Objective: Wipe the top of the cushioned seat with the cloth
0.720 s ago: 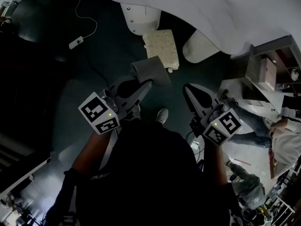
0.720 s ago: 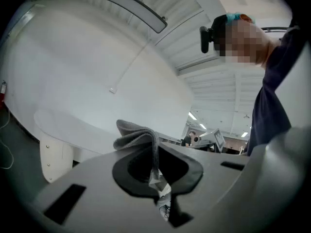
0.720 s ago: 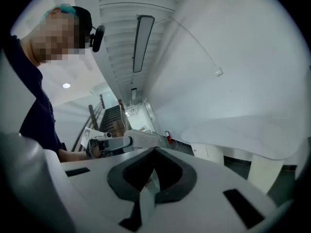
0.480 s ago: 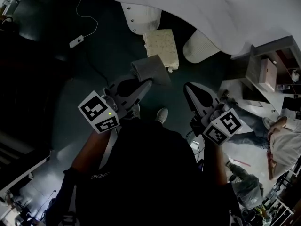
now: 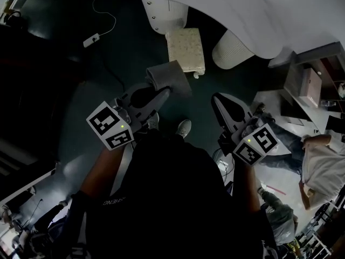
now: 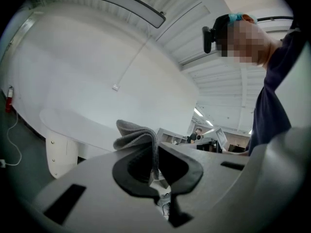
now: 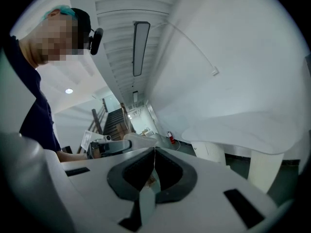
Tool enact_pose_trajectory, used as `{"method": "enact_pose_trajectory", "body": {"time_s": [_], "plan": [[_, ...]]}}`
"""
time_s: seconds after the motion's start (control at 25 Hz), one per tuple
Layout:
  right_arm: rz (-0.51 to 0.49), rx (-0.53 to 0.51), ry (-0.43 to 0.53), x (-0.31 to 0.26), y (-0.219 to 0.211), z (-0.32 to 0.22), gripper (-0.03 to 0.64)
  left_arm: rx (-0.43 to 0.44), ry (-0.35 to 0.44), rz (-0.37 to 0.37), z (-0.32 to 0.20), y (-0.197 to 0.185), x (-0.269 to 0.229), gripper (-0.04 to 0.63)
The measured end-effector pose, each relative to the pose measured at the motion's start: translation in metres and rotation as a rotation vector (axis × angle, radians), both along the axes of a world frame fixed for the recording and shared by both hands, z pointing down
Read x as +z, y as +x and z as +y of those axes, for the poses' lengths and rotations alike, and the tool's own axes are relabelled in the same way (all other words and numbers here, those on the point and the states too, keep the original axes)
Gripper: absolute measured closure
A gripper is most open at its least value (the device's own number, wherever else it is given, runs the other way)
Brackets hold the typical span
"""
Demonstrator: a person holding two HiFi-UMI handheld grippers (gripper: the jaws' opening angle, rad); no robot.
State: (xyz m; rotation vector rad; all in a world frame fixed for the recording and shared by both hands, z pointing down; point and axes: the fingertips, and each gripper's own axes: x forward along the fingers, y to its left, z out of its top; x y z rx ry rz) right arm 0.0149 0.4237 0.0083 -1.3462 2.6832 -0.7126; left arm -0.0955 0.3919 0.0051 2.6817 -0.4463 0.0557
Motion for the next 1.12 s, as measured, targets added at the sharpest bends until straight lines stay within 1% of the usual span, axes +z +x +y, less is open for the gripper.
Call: {"method": "enact_pose_trajectory", "body": {"time_s": [0.24, 0.44, 0.68, 0.88, 0.96, 1.12], "plan": [[-0.017, -0.017, 0.010, -0.001, 0.035, 0.013, 0.591, -0.043, 0.001, -0.007, 0.015, 0.023, -0.001, 0.580], [-0.023, -0.018, 0.028, -0.006, 0.038, 0.018, 0.591, -0.053, 0.024, -0.008, 0.019, 0.024, -0.008, 0.580], [-0.020, -0.015, 0.041, -0.009, 0.043, 0.011, 0.591, -0.053, 0.041, -0.008, 0.011, 0.027, -0.010, 0.580], [-0.006, -0.003, 0.055, -0.004, 0.044, 0.016, 0.591, -0.056, 0.045, 0.021, 0.010, 0.025, -0.002, 0.580], [0.001, 0.002, 0.056, -0.001, 0.047, 0.012, 0.591, -0.054, 0.047, 0.030, 0.004, 0.027, 0.001, 0.580], [0.000, 0.006, 0.033, -0.006, 0.062, -0.020, 0.591, -0.046, 0.026, 0.034, -0.033, 0.045, -0.003, 0.580]]}}
